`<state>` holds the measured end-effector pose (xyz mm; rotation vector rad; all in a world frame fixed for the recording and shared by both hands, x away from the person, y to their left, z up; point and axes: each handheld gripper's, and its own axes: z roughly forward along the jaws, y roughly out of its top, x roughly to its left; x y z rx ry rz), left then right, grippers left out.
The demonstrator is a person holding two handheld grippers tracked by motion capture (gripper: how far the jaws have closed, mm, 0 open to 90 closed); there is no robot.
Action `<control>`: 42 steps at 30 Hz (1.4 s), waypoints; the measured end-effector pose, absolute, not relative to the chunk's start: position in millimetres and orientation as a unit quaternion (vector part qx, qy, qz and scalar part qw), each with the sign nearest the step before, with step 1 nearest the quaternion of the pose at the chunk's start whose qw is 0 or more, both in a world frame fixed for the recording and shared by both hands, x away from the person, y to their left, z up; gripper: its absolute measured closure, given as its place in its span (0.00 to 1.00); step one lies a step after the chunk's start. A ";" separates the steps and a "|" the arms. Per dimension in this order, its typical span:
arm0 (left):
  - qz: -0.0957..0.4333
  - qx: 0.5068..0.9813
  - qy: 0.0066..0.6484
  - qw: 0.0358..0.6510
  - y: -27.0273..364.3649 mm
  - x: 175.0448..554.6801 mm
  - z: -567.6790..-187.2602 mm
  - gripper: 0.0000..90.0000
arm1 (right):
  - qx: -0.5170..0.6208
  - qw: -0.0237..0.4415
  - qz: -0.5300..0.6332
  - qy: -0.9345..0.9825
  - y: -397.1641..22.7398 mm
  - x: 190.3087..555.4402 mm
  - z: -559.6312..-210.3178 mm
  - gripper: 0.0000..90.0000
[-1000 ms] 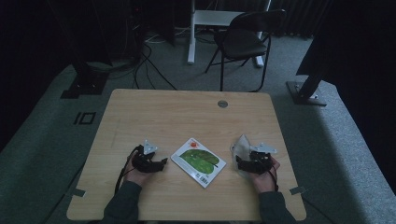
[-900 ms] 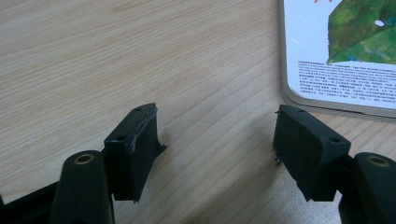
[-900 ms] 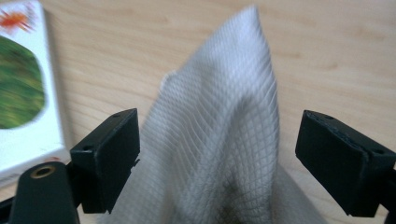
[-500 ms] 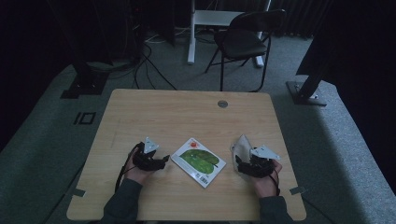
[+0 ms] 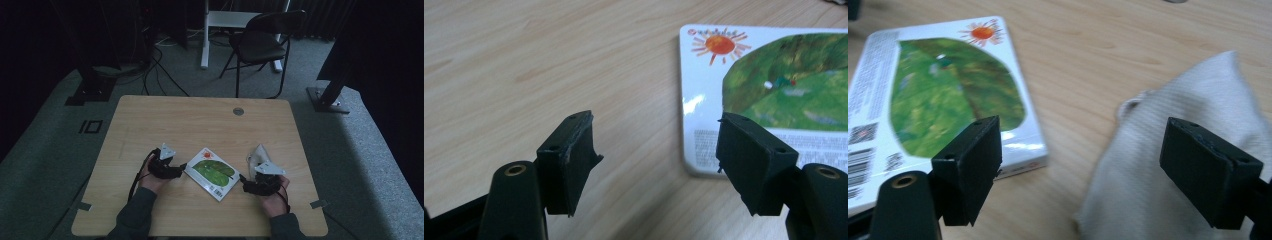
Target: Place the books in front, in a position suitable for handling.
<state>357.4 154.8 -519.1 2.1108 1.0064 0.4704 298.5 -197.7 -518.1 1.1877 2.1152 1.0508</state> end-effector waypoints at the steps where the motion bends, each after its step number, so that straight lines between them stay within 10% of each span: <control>1: 0.183 0.825 0.388 0.368 150.6 359.8 -519.8 0.36 | 0.433 0.245 0.385 0.777 -196.0 297.7 -518.9 0.18; 42: 0.119 0.841 0.376 0.372 118.6 379.0 -533.9 0.41 | 0.371 0.172 0.384 0.828 -144.4 273.1 -537.8 0.15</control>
